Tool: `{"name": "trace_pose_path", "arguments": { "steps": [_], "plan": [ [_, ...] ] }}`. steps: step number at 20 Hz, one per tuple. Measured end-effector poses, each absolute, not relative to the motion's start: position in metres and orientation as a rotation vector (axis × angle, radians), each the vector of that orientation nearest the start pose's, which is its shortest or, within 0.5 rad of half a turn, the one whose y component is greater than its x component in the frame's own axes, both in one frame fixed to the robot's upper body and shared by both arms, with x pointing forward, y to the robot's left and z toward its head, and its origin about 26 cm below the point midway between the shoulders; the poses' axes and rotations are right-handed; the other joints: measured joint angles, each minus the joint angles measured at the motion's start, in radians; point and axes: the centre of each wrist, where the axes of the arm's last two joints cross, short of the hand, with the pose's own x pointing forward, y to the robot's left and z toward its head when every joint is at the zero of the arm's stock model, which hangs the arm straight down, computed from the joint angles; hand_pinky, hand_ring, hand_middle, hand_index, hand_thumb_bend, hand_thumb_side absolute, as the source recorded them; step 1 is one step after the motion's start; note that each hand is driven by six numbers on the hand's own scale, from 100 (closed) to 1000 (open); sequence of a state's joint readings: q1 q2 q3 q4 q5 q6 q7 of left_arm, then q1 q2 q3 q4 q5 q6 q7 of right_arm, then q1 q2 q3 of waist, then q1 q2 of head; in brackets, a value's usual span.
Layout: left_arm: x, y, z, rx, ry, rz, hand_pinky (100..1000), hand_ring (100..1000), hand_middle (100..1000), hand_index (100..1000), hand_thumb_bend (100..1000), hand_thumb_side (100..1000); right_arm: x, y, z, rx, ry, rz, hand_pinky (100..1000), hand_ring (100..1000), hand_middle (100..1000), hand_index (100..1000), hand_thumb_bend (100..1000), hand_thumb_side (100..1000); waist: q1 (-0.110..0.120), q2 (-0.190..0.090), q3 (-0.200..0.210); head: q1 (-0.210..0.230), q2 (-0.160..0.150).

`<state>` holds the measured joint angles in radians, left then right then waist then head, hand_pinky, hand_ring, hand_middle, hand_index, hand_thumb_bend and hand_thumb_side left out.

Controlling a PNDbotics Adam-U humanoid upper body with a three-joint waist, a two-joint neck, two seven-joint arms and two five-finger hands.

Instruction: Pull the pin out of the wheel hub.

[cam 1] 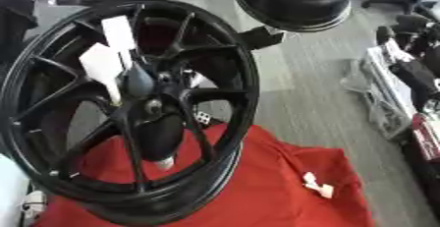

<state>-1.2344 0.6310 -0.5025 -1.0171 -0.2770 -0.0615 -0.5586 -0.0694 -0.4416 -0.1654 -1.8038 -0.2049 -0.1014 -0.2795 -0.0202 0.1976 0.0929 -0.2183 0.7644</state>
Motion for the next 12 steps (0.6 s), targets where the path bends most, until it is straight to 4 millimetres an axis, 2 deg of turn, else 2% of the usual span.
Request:
{"name": "trace_pose_path", "arguments": {
  "steps": [1, 2, 5, 12],
  "plan": [
    [0.471, 0.234, 0.327, 0.57, -1.539, -1.608, 900, 898, 891, 877, 532, 445, 0.284, -0.362, 0.122, -0.434, -2.023, -0.116, 825, 652, 590, 706, 363, 259, 0.0, 0.0, 0.0, -0.003, 0.0],
    [0.471, 0.233, 0.328, 0.564, -1.525, -1.619, 905, 901, 873, 875, 519, 433, 0.283, -0.362, 0.122, -0.435, -2.023, -0.115, 825, 652, 591, 706, 363, 260, 0.001, 0.0, 0.0, -0.005, 0.0],
    [0.469, 0.229, 0.334, 0.543, -1.49, -1.637, 900, 894, 854, 858, 513, 434, 0.284, -0.362, 0.122, -0.436, -2.022, -0.114, 825, 652, 590, 706, 362, 260, 0.005, 0.0, 0.0, -0.01, 0.0],
    [0.467, 0.224, 0.345, 0.479, -1.388, -1.642, 875, 870, 820, 817, 521, 533, 0.284, -0.363, 0.121, -0.436, -2.017, -0.113, 826, 652, 590, 706, 362, 261, 0.01, -0.001, 0.002, -0.014, 0.0]
  ]
}}
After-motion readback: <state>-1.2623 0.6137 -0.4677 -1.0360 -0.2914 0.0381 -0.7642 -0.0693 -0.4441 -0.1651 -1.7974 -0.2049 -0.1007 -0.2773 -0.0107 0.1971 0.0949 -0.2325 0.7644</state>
